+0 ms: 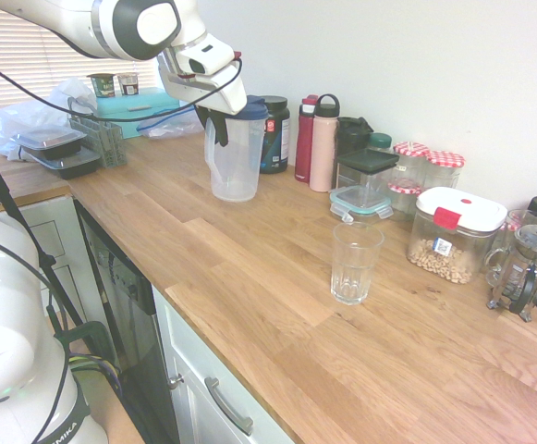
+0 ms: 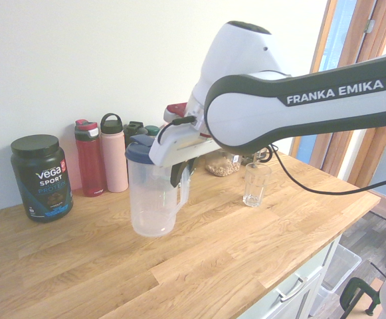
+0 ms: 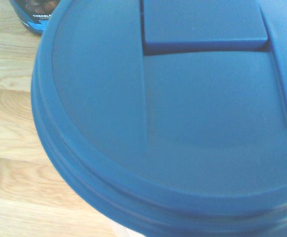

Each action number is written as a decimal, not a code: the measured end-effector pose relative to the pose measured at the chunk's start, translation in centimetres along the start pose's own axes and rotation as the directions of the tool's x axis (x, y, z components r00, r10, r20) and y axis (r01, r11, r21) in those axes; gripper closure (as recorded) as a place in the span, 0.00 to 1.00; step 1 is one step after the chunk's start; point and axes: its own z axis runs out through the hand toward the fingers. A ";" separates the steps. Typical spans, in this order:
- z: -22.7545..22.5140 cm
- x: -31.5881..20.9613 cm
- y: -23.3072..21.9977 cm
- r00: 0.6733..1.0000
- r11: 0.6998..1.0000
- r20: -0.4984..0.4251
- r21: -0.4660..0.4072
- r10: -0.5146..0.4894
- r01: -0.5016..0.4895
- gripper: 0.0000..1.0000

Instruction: Pour me some water

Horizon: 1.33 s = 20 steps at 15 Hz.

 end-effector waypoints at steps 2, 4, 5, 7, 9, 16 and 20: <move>1.1 -1.7 -1.3 1.000 1.000 -0.002 -0.017 -0.014 0.014 1.00; 1.9 -2.6 -2.0 0.999 1.000 -0.034 -0.024 -0.019 0.018 1.00; 2.2 -2.9 -2.3 0.998 1.000 -0.055 -0.023 -0.013 0.012 1.00; 3.0 -3.4 -2.8 0.997 1.000 -0.080 -0.019 0.000 -0.001 1.00; 3.9 -4.2 -3.2 0.997 1.000 -0.083 -0.018 0.003 -0.005 1.00; 5.0 -6.4 -3.9 0.997 0.999 -0.080 -0.028 0.021 -0.024 0.00; 5.1 -6.4 -3.8 0.997 0.999 -0.066 -0.028 0.028 -0.030 0.00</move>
